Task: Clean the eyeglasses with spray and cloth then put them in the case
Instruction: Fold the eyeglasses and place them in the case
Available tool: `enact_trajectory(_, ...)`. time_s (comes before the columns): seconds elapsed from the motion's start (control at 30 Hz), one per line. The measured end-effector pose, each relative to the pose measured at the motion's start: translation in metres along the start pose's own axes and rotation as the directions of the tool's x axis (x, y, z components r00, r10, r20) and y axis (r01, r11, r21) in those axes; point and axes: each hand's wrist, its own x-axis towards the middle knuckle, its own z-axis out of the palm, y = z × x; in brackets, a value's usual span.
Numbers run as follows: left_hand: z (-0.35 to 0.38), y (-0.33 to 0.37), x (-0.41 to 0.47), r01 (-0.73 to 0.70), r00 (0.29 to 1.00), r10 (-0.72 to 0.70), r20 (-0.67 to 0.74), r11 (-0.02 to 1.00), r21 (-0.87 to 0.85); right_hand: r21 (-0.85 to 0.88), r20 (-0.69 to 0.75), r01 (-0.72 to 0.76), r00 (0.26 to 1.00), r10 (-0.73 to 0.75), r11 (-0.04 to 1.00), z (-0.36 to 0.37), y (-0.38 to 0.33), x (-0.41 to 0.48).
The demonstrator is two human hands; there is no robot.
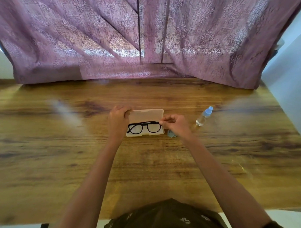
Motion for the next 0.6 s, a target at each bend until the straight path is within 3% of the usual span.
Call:
enact_trajectory(0.27, 0.003, 0.001, -0.002, 0.001, 1.0, -0.001, -0.017, 1.0, 0.0, -0.115, -0.099, 0.074, 0.991, -0.086, 0.991, 0.005, 0.007, 0.003)
enact_trajectory(0.6, 0.005, -0.002, -0.005, 0.012, 0.999, -0.012, -0.039, 1.0, 0.004, -0.184, -0.095, 0.118, 0.986, -0.137, 0.976, 0.01, 0.014, 0.001)
